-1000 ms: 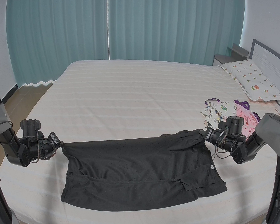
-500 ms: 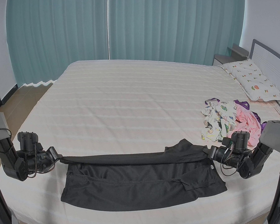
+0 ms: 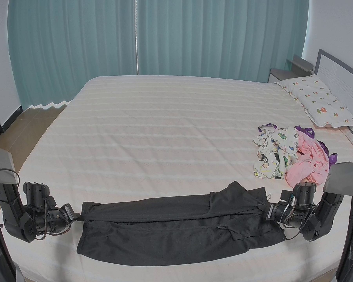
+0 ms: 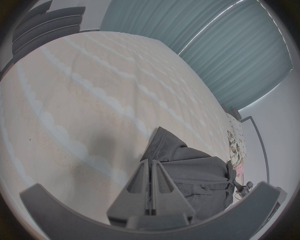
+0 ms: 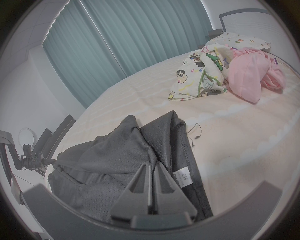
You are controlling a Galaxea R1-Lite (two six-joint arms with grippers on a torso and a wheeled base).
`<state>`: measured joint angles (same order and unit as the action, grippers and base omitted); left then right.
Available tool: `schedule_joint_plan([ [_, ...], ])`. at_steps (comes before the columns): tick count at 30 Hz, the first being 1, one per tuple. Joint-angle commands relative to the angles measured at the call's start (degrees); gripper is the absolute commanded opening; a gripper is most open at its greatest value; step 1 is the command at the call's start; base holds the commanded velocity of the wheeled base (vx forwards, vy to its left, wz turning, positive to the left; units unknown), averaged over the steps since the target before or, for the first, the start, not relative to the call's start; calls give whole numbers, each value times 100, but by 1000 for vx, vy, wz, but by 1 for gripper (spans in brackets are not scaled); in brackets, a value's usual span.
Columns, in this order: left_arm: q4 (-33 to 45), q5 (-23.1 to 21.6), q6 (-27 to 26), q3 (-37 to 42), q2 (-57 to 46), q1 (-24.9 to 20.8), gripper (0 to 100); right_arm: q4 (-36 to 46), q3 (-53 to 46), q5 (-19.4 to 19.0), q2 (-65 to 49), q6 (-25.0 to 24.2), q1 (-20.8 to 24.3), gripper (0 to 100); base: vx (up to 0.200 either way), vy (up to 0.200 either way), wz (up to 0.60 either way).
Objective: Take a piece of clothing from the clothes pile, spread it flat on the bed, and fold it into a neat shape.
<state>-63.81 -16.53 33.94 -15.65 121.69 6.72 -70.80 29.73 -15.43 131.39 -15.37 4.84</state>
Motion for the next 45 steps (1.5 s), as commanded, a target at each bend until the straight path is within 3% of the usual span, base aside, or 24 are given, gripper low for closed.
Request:
schedule_joint_plan([
  [1,-466,9,-28,264,400,-4,0,-144,-143,5,159,8,-9,0,0,0,0],
  [12,-1240,27,-54,783,716,-21,0,-443,-363,5,176,8,-176,0,0,0,0],
  [13,-1266,18,-107,827,734,-30,100,-443,-354,5,185,8,-203,0,0,0,0],
  [14,-1284,1,-203,889,769,-56,100,-443,-345,-4,220,8,-229,0,0,0,0],
  [15,-1292,1,-221,897,769,-65,100,-443,-345,-4,220,8,-229,100,0,0,0],
  [17,-1371,1,-520,1020,866,-118,100,-461,-284,-12,238,-27,-264,100,0,0,0],
  [21,-1653,9,-520,1187,822,-127,100,-478,-222,-91,71,-124,-352,100,0,0,0],
  [25,-2039,1,-423,1513,778,14,100,-478,-55,-302,-386,-651,-466,100,0,0,0],
  [30,-2619,-8,614,1513,452,242,100,-390,340,-355,-729,-1416,-458,100,0,0,0],
  [34,-2619,-70,790,1442,83,269,100,-294,481,-654,-702,-1838,-203,100,0,0,0],
  [38,-2619,-562,1510,1161,-339,119,100,-232,797,-882,-325,-2479,140,100,0,0,0],
  [45,-2162,-623,2354,625,-242,-373,100,-232,947,-1049,168,-2576,122,100,0,0,0],
])
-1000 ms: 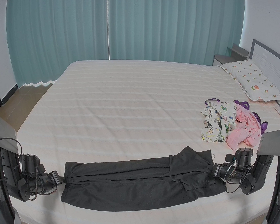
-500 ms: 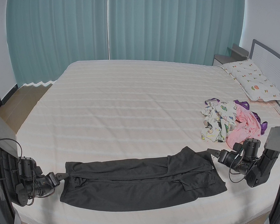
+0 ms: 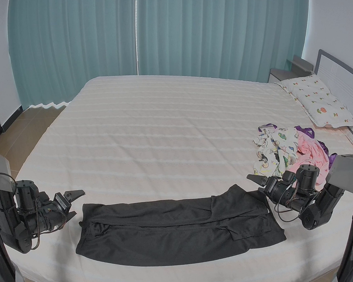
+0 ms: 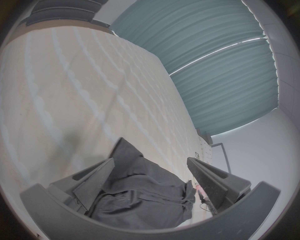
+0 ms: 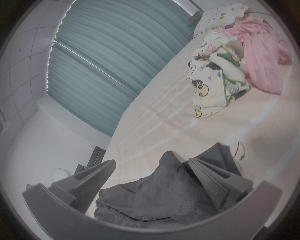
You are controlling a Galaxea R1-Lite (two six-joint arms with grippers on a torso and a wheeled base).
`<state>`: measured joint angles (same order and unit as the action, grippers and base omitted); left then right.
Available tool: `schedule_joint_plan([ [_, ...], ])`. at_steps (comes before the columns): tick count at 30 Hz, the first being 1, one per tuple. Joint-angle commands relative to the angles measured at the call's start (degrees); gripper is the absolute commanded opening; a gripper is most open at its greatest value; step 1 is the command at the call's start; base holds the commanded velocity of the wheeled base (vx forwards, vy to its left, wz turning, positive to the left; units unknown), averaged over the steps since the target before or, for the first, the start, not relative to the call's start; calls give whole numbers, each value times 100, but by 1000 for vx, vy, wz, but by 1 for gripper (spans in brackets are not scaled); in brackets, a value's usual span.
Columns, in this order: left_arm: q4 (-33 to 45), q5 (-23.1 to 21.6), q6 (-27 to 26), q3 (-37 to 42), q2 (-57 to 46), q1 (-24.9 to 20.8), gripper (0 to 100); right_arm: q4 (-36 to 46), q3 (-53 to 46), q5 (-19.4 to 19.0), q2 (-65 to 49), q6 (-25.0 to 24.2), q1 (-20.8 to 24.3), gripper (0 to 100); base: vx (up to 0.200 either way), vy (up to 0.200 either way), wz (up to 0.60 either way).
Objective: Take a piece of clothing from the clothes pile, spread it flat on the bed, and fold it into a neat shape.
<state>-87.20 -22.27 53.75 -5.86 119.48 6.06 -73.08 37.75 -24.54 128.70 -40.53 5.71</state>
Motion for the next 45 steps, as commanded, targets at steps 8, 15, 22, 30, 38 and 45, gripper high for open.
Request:
schedule_joint_plan([
  [8,98,-14,1094,-161,322,-571,100,-75,-181,-552,446,-60,-34,100,0,0,0],
  [15,-280,100,1103,-2,427,-623,100,-75,-146,-534,639,204,-78,100,0,0,0],
  [22,-280,100,1085,33,453,-632,100,-83,-242,-526,771,590,36,100,0,0,0],
  [30,-280,109,1076,33,471,-703,100,-347,-444,-482,727,731,-43,0,0,0,0],
  [38,-280,109,1068,33,471,-703,100,-611,-928,-473,490,801,-149,0,0,0,0],
  [45,-280,100,1068,33,471,-703,100,-901,-1253,-543,499,1171,-280,0,0,0,0],
])
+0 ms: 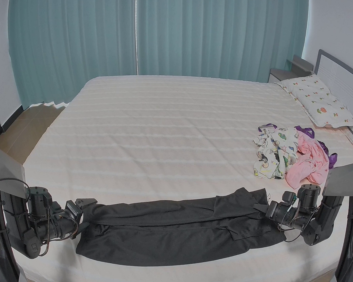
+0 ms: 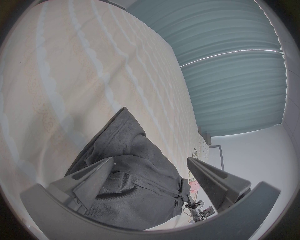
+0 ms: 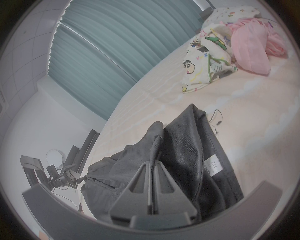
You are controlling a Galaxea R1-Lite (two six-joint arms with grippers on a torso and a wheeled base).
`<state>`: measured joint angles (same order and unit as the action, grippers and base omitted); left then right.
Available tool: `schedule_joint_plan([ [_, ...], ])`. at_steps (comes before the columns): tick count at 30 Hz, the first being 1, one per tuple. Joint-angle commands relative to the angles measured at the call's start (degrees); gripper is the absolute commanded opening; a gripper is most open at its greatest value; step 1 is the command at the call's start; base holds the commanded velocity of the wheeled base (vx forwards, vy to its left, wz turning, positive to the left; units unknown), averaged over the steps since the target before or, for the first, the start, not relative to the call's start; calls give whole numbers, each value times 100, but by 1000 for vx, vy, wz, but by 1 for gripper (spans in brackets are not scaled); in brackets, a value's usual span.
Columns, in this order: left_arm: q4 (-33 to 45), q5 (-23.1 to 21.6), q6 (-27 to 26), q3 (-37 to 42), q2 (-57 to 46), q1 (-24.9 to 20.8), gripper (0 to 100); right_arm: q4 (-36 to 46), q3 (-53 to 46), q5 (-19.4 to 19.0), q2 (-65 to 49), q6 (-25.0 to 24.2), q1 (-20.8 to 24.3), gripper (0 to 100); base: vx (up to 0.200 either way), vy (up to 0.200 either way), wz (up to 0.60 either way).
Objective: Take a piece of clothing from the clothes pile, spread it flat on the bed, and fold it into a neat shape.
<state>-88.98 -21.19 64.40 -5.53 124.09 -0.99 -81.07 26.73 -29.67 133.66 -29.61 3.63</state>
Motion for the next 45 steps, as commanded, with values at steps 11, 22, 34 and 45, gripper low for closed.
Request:
schedule_joint_plan([
  [11,-102,1,2,-18,45,2,100,-287,-283,-56,108,140,-82,100,0,0,0],
  [22,-102,1082,-789,-53,-87,-7,100,-313,-195,-30,2,105,-311,100,0,0,0],
  [34,-102,1688,-982,-35,-482,-385,100,-348,-151,-12,11,78,-311,100,0,0,0],
  [45,-102,1864,-191,0,-790,-1510,100,-357,-151,-4,11,61,-311,100,0,0,0],
])
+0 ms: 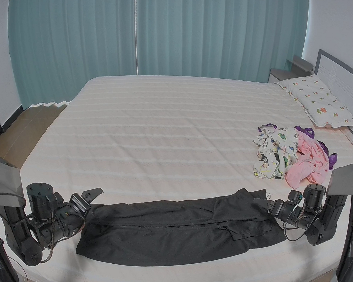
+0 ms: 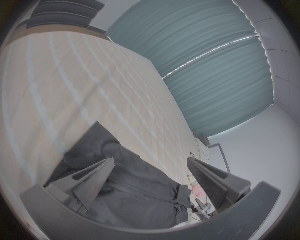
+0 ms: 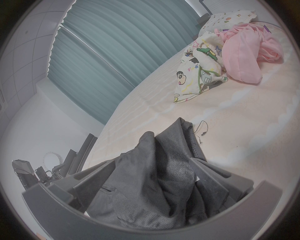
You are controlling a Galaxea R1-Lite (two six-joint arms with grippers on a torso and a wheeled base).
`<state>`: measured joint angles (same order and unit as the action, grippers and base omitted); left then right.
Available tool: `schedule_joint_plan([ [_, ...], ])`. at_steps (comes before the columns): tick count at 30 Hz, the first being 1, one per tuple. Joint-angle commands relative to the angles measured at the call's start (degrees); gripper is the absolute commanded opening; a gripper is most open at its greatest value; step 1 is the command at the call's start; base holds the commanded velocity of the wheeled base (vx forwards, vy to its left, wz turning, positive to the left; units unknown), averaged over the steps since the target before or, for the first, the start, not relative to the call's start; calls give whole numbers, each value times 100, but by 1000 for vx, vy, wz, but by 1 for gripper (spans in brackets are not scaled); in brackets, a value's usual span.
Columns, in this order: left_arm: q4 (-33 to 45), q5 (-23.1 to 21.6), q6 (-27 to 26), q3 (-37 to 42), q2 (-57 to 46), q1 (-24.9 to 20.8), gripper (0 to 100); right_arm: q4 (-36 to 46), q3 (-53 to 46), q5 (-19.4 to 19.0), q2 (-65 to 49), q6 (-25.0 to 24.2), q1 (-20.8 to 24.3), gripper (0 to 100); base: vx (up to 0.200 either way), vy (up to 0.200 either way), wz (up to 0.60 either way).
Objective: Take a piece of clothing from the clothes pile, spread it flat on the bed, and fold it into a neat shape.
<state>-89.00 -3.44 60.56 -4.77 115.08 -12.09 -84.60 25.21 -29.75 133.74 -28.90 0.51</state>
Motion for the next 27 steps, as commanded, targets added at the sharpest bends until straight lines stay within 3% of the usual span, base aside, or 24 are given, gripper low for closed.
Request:
schedule_joint_plan([
  [1,-100,133,237,-156,225,-417,100,-4,1,4,3,-10,2,100,0,0,0],
  [11,-100,616,245,-226,797,-742,100,5,10,-5,99,-10,63,100,0,0,0],
  [27,-100,880,166,-7,858,-909,100,5,45,4,196,-10,72,100,0,0,0],
])
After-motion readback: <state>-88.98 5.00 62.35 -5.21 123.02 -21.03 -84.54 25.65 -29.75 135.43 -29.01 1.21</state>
